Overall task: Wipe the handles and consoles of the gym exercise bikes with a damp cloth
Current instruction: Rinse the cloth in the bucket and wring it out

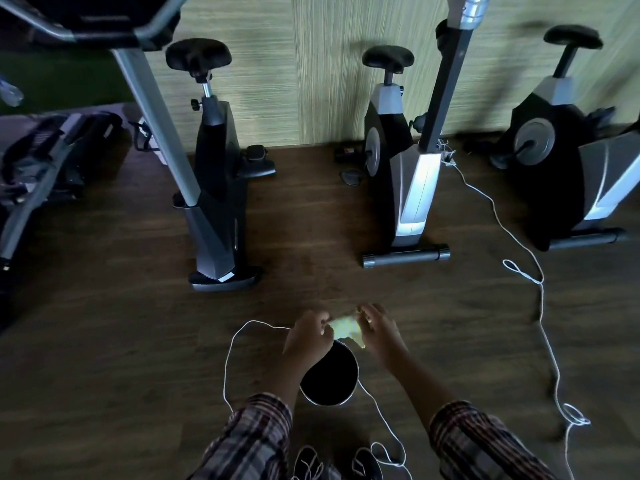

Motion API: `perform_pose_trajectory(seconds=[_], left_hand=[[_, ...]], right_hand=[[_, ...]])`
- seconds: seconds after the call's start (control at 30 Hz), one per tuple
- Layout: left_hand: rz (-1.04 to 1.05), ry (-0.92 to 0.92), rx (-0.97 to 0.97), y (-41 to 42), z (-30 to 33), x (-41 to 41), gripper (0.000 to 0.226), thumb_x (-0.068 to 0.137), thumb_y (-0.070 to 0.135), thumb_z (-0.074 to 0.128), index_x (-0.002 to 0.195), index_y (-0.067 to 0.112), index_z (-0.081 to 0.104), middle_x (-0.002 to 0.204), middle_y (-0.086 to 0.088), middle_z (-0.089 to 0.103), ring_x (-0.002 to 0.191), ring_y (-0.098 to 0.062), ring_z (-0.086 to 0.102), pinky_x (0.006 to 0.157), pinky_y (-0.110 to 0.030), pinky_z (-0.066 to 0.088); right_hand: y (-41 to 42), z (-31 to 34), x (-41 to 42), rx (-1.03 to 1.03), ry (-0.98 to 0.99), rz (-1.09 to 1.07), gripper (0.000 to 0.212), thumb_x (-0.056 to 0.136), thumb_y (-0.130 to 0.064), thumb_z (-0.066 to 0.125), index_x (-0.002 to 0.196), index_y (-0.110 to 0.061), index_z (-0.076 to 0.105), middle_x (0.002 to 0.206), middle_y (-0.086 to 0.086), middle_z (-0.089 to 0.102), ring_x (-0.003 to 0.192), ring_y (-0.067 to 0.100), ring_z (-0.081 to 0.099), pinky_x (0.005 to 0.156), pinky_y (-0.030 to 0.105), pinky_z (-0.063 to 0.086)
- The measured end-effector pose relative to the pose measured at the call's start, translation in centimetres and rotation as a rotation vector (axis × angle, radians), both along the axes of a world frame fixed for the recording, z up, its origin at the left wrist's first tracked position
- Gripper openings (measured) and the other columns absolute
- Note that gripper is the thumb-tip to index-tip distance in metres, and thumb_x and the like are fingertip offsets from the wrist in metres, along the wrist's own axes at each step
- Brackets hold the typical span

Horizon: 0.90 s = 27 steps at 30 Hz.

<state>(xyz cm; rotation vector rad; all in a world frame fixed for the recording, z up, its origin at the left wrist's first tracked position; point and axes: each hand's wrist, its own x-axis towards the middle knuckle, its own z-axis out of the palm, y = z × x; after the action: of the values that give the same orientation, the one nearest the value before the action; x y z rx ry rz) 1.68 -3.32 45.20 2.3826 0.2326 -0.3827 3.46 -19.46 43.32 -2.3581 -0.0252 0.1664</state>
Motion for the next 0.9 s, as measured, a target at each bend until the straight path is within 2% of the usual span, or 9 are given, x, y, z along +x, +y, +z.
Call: perform_pose_trajectory(seconds=[0.13,0.27,0.4,0.53,0.63,0.73,0.77,0.83,0.9], left_hand=[[-0.153,-0.038,0.155,0.7,-0.3,-0.4,0.033,0.097,0.028,0.044,0.129,0.028,0.05,0.126,0.0,0.054,0.12,-0.021,0.053,0.096,-0.039,0.044],[-0.211,-0.026,0.22,1.4,-0.5,-1.0,0.032,0.094,0.032,0.048,0.126,0.03,0.05,0.126,0.007,0.057,0.122,-0.017,0.053,0.098,-0.04,0.039],[-0.203,-0.149,0.059,1.5,-0.6,-1.2,0.04,0.083,0.045,0.062,0.123,0.041,0.054,0.114,0.016,0.064,0.108,-0.005,0.059,0.099,-0.039,0.042],[-0.176,-0.167,-0.102,0.9,-0.7,-1.1,0.02,0.081,0.04,0.067,0.1,0.032,0.066,0.098,0.012,0.071,0.097,-0.007,0.066,0.094,-0.04,0.048],[-0.188,-0.188,-0.061,0.3,-0.4,-1.3,0.02,0.079,0.045,0.064,0.095,0.032,0.064,0.094,0.011,0.071,0.091,-0.007,0.067,0.093,-0.039,0.049],[-0.262,-0.172,0.096,-0.5,-0.1,-2.0,0.036,0.083,0.05,0.063,0.117,0.035,0.06,0.106,0.012,0.07,0.099,-0.008,0.065,0.097,-0.036,0.043],[-0.251,-0.176,0.118,-0.8,-0.1,-2.2,0.037,0.084,0.05,0.062,0.118,0.035,0.06,0.107,0.011,0.071,0.1,-0.009,0.066,0.097,-0.036,0.043],[-0.186,-0.175,0.094,-1.4,0.2,-2.8,0.031,0.084,0.047,0.064,0.111,0.033,0.064,0.104,0.01,0.072,0.098,-0.01,0.067,0.094,-0.036,0.046],[-0.111,-0.166,0.039,-2.0,0.8,-3.5,0.021,0.083,0.042,0.066,0.102,0.035,0.066,0.1,0.012,0.072,0.094,-0.007,0.068,0.091,-0.033,0.048]], right_hand=[[0.2,-0.2,-0.7,0.06,0.058,-0.022,0.022,0.097,-0.011,0.053,0.115,0.001,0.061,0.107,0.018,0.067,0.098,0.032,0.064,0.072,0.02,0.033],[0.5,0.1,-1.4,0.092,0.104,-0.052,0.024,0.098,-0.015,0.055,0.117,-0.003,0.061,0.104,0.016,0.07,0.1,0.029,0.067,0.076,0.027,0.042],[0.6,0.4,-2.3,0.093,0.13,-0.002,0.02,0.096,-0.017,0.057,0.111,-0.006,0.064,0.092,0.007,0.068,0.094,0.029,0.068,0.079,0.034,0.048],[0.5,0.4,-3.1,0.077,0.113,0.014,0.015,0.094,-0.02,0.06,0.103,-0.009,0.064,0.091,0.009,0.07,0.086,0.026,0.067,0.078,0.038,0.049],[0.1,0.4,-3.9,0.078,0.108,0.01,0.014,0.095,-0.019,0.06,0.103,-0.009,0.065,0.082,0.0,0.065,0.079,0.021,0.064,0.072,0.032,0.045],[-0.2,0.5,-4.6,0.069,0.1,0.071,0.014,0.094,-0.016,0.06,0.105,-0.009,0.065,0.084,0.002,0.068,0.078,0.017,0.063,0.066,0.025,0.038],[-0.4,0.6,-4.8,0.066,0.098,0.082,0.015,0.093,-0.017,0.062,0.106,-0.01,0.065,0.084,0.002,0.068,0.077,0.016,0.062,0.064,0.022,0.036],[-1.2,0.6,-5.2,0.079,0.101,0.071,0.021,0.087,-0.019,0.068,0.106,-0.012,0.064,0.082,-0.005,0.065,0.077,0.011,0.06,0.059,0.013,0.036],[-2.5,0.4,-5.4,0.109,0.135,0.075,0.034,0.077,-0.02,0.075,0.108,-0.013,0.065,0.091,-0.007,0.062,0.085,0.009,0.06,0.063,0.003,0.036]])
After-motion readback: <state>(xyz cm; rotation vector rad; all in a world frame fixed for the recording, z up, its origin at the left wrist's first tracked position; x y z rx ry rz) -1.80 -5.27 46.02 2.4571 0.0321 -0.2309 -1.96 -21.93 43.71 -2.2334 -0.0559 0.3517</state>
